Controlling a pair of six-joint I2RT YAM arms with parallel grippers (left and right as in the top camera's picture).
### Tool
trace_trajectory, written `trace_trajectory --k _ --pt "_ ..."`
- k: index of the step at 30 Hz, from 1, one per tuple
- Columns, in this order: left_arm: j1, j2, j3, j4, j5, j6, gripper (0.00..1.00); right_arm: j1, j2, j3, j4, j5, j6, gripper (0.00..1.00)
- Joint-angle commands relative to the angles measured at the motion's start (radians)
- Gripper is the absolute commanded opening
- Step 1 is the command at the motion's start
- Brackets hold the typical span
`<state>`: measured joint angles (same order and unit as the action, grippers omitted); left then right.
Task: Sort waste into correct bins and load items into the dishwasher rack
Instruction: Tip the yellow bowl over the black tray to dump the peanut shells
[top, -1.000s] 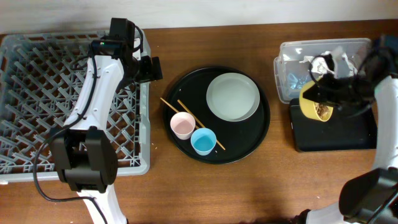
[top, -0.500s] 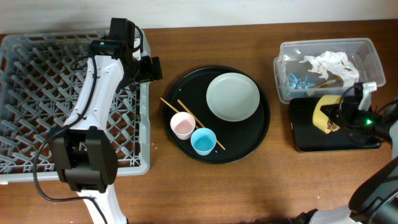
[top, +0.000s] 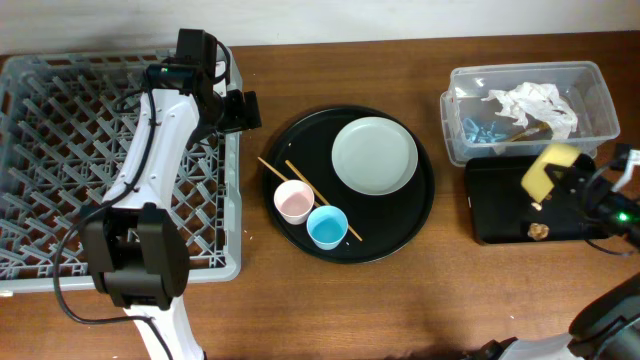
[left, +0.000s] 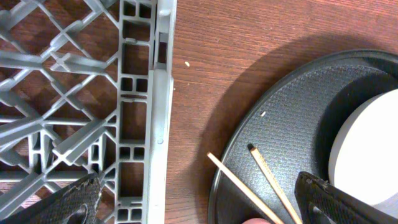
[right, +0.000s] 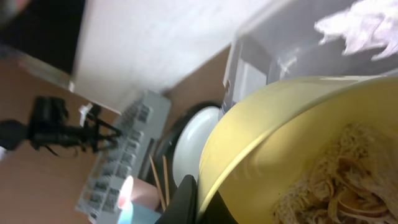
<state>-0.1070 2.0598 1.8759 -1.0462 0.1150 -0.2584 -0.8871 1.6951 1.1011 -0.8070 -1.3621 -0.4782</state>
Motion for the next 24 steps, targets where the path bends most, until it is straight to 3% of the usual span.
trace_trajectory --k 1,14,19,24 --pt "-0.002 0.001 0.023 0.002 -0.008 -0.003 0.99 -0.052 0.018 -0.014 0.000 -0.132 0.016 0.04" --pt "-0.002 0.001 0.023 0.002 -0.008 -0.003 0.99 -0.072 0.118 -0.015 -0.015 -0.190 0.070 0.04" --pt "-0.002 0.001 0.023 0.002 -0.008 -0.003 0.99 -0.082 0.118 -0.014 -0.003 -0.189 0.385 0.04" --pt "-0.002 0.001 0.023 0.002 -0.008 -0.003 0.99 -0.083 0.118 -0.014 0.010 -0.190 0.461 0.04"
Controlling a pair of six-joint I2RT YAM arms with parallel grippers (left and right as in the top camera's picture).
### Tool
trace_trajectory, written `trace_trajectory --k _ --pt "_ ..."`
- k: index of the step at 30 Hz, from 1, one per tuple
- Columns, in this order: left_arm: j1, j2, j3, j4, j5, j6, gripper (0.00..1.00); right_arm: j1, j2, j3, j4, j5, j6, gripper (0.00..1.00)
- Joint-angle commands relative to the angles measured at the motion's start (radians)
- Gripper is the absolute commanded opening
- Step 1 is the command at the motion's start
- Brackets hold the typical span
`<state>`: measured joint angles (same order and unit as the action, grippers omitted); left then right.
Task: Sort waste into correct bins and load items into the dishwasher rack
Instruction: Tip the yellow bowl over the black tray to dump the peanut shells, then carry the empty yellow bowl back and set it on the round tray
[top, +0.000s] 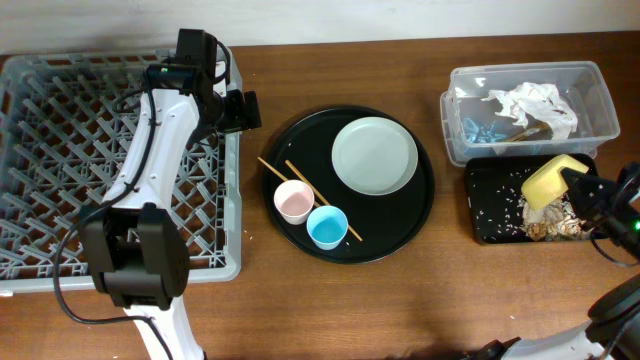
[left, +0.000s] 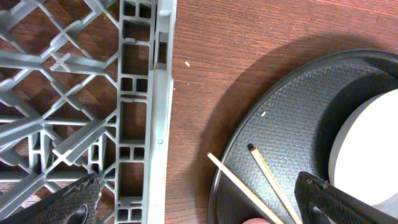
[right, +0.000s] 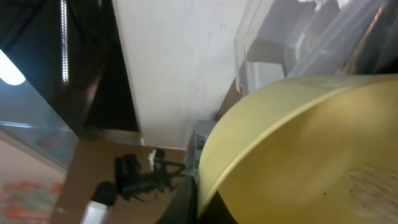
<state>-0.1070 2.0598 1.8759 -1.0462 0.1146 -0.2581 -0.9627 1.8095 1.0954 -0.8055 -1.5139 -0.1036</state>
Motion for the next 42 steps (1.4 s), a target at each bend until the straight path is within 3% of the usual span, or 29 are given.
trace_trajectory --k 1,7,12,16,21,27,32,37,42 --pt "-0.002 0.001 0.023 0.002 -0.007 -0.003 0.99 -0.007 0.004 -0.009 0.027 -0.037 0.085 0.04" --pt "-0.002 0.001 0.023 0.002 -0.007 -0.003 0.99 0.007 0.003 -0.009 0.193 -0.039 -0.022 0.04" --pt "-0.002 0.001 0.023 0.002 -0.007 -0.003 0.99 0.013 0.003 -0.009 0.175 -0.016 0.170 0.04" --pt "-0.002 0.001 0.023 0.002 -0.007 -0.003 0.99 0.013 0.003 -0.009 0.211 -0.031 0.167 0.04" --pt "-0.002 0.001 0.023 0.002 -0.007 -0.003 0.99 0.015 0.003 -0.008 0.188 -0.039 0.392 0.04" --pt "-0.002 0.001 0.023 0.002 -0.007 -0.003 0.99 0.021 -0.011 -0.009 0.177 -0.039 0.388 0.04" --pt "-0.002 0.001 0.023 0.002 -0.007 -0.003 0.99 0.080 -0.070 -0.009 0.172 -0.038 0.251 0.04" --pt "-0.002 0.001 0.023 0.001 -0.007 -0.003 0.99 0.285 -0.267 -0.008 0.151 0.092 0.241 0.04" --pt "-0.002 0.001 0.023 0.002 -0.007 -0.003 0.99 0.679 -0.472 -0.008 0.131 0.555 0.390 0.04"
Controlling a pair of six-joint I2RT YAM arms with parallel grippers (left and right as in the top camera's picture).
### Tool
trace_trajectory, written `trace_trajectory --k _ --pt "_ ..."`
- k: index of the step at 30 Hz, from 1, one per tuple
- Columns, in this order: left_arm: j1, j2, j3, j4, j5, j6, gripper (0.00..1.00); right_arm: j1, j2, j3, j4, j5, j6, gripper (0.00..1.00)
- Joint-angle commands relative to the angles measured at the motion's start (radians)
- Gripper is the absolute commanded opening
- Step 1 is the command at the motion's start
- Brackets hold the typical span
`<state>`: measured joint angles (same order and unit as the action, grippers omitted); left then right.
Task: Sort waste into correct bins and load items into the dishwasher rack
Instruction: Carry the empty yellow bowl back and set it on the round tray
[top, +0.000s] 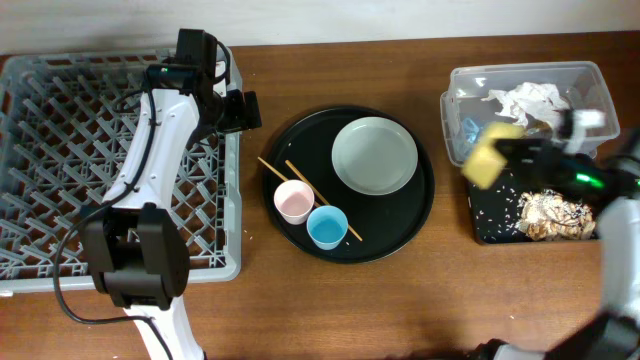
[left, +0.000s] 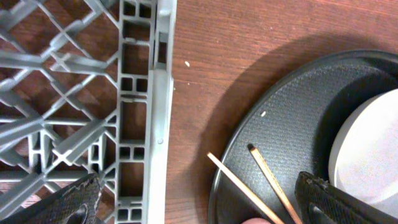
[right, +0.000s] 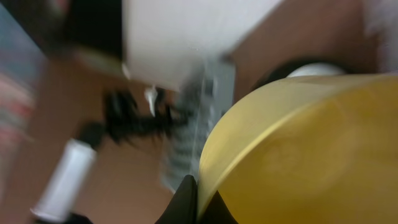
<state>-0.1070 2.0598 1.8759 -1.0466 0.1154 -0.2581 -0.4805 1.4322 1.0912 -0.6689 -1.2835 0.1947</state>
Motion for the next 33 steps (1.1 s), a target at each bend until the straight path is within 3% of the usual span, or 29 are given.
trace_trajectory --k 1,7,12,19,25,27,31,33 --pt "-0.002 0.001 0.023 0.002 -0.008 -0.003 0.99 0.267 -0.106 -0.004 -0.006 0.394 0.114 0.04" --pt "-0.002 0.001 0.023 0.002 -0.008 -0.003 0.99 0.738 -0.041 -0.004 -0.055 0.937 0.267 0.04" --pt "-0.002 0.001 0.023 0.002 -0.008 -0.003 0.99 0.898 0.071 -0.004 -0.069 1.120 0.313 0.04" --pt "-0.002 0.001 0.023 0.002 -0.008 -0.003 0.99 0.925 0.267 -0.004 -0.052 1.157 0.311 0.04" --pt "-0.002 0.001 0.023 0.002 -0.008 -0.003 0.99 0.925 0.294 -0.003 0.002 1.111 0.307 0.05" --pt "-0.002 0.001 0.023 0.002 -0.008 -0.003 0.99 0.926 0.294 -0.003 0.007 1.095 0.307 0.10" --pt "-0.002 0.001 0.023 0.002 -0.008 -0.003 0.99 0.926 0.294 -0.001 0.009 1.036 0.308 0.30" --pt "-0.002 0.001 0.023 0.002 -0.008 -0.003 0.99 0.926 0.294 0.010 0.011 1.004 0.309 0.33"
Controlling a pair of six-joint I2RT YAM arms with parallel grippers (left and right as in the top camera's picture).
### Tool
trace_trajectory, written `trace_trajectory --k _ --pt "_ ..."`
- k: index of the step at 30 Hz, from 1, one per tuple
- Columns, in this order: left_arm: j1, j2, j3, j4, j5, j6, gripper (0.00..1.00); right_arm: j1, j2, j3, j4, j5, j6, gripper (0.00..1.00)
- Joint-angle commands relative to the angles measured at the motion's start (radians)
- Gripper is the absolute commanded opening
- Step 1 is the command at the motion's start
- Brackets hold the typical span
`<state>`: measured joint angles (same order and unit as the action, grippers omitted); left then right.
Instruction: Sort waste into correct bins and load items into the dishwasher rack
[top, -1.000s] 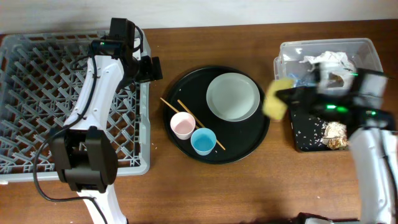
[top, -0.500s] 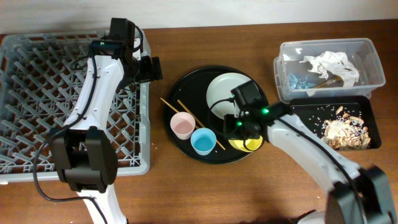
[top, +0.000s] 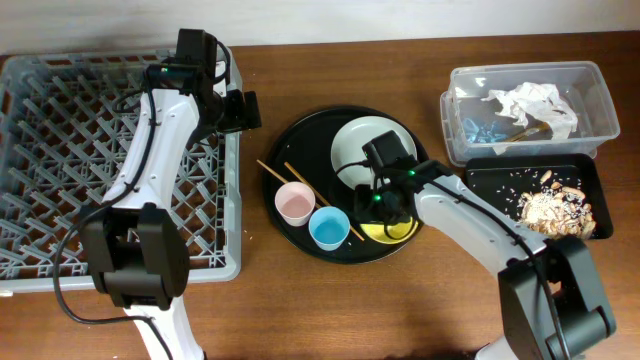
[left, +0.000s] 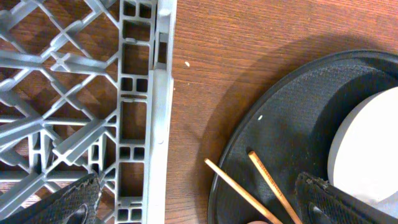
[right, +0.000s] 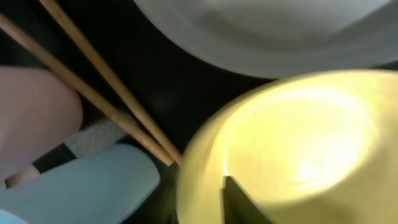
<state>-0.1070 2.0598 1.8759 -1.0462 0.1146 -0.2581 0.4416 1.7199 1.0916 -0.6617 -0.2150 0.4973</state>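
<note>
A yellow bowl (top: 397, 232) sits upright at the front right of the round black tray (top: 300, 140), with my right gripper (top: 385, 213) shut on its rim. In the right wrist view one finger (right: 239, 200) shows inside the bowl (right: 292, 137), which looks empty. Also on the tray are a pale green plate (top: 372, 142), a pink cup (top: 293, 202), a blue cup (top: 327, 228) and two chopsticks (top: 300, 185). My left gripper (top: 237, 110) hangs open between the tray and the right edge of the grey dishwasher rack (top: 100, 150).
At the right, a black bin (top: 500, 190) holds food scraps (top: 550, 208). Behind it a clear bin (top: 525, 95) holds crumpled paper and blue bits. Bare wooden table lies in front of the tray and bins.
My right gripper has moved with the yellow bowl from the air beside the clear bin to the front right of the round tray. The left arm has not moved.
My right gripper first held the bowl, with noodles in it, tilted over the black bin. Then the bowl was tipped and food lay in the bin. Then the bowl was left of the bins, and now it is on the round tray.
</note>
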Motion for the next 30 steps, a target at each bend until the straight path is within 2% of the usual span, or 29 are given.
trace_trajectory --k 1,5,10,12,16,20,25,30 --pt "-0.002 0.001 0.023 0.002 -0.007 -0.003 0.99 0.004 0.007 0.017 0.001 -0.071 0.007 0.34" --pt "-0.002 0.001 0.023 0.001 -0.007 -0.003 0.99 0.003 0.003 0.101 -0.053 -0.077 0.009 0.35" --pt "-0.002 0.001 0.023 0.001 -0.007 -0.003 0.99 0.002 -0.005 0.311 -0.204 -0.004 -0.010 0.39" --pt "-0.002 0.001 0.023 0.001 -0.007 -0.003 0.99 0.001 -0.005 0.378 -0.249 0.052 -0.010 0.42" --pt "-0.002 0.001 0.023 0.002 -0.007 -0.003 0.99 0.001 -0.004 0.469 -0.273 0.212 -0.012 0.57" --pt "-0.002 0.001 0.023 0.001 -0.007 -0.003 0.99 -0.009 0.001 0.478 -0.220 0.298 -0.038 0.61" --pt "-0.002 0.001 0.023 0.002 -0.007 -0.003 0.99 -0.045 0.005 0.523 -0.206 0.198 -0.048 0.62" --pt "-0.002 0.001 0.023 0.002 -0.007 -0.003 0.99 -0.051 0.014 0.665 -0.263 0.193 -0.063 0.64"
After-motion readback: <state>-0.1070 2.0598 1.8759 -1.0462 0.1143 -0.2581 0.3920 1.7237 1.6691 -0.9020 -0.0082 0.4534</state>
